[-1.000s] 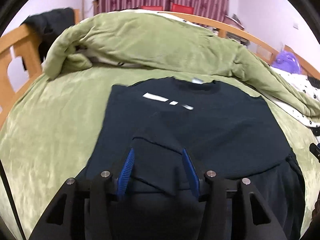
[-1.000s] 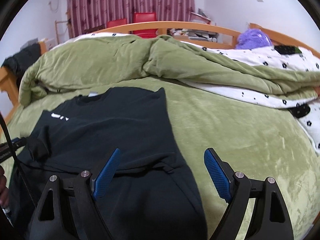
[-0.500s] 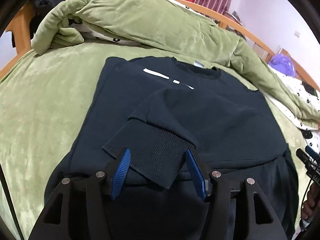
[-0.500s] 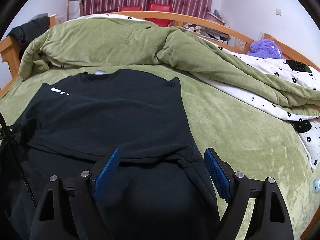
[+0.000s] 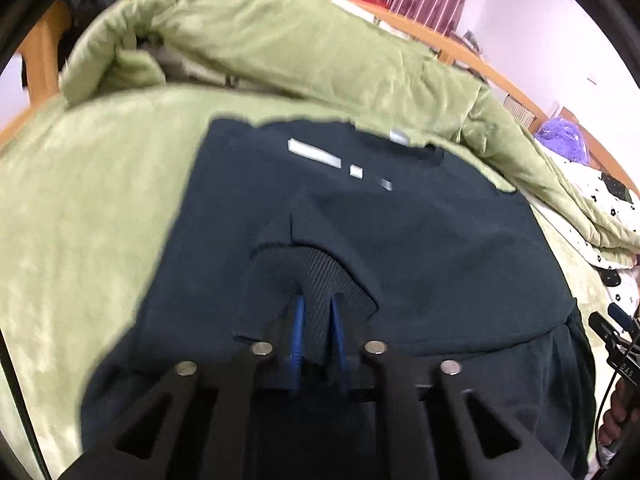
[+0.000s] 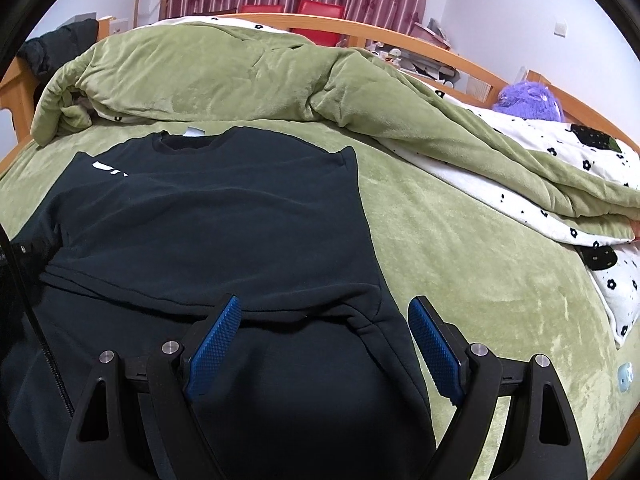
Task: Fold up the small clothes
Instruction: 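Grasp the sweatshirt side edge with the left tool and fold it inward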
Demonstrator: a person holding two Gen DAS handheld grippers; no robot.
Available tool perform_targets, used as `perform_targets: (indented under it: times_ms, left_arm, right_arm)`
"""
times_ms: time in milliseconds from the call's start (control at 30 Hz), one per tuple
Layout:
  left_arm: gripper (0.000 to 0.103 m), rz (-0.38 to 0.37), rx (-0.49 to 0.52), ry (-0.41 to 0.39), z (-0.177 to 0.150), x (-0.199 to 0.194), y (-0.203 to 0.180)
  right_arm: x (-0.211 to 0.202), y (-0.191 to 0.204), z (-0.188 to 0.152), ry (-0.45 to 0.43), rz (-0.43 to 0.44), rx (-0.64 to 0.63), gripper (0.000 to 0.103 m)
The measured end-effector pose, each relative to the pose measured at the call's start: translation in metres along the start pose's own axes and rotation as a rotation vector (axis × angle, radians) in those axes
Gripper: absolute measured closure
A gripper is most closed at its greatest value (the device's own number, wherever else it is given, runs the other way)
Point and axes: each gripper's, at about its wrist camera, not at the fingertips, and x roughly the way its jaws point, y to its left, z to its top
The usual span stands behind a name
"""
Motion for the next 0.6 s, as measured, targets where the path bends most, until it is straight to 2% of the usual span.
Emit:
perform_targets:
  times_ms: [133,333,467,567,600]
  left_arm:
    - [0.092,0.047,-0.027,-0.075,0.015,-0.018,0.014]
    - [0.095,0.145,-0.112,-0.141,0.034,-0.03,0.055]
    - [0.095,0.103,-0.188,-0.078,0.033,-0.024,0.076]
    - [0.092,0.086,-0.17,-0.023,0.026,-0.017,0.074]
    - [0.087,0.07,-0.157,-0.005,0.024,-0.015,0.071]
  right_arm:
    - [-0.001,-0.001,0.0,-0.004,0.0,0.005,0.018]
    - [0.003,0.0,-0.001,0.005,-0.008,0.001,0.018]
    - [0.005,0.003,-0.001,0.007,-0.015,-0.011,0.018]
    - [0.006,0.006,-0.001,0.009,-0.021,-0.022,0.018]
    - [0.006,0.007,-0.001,0.009,-0.023,-0.026,0.018]
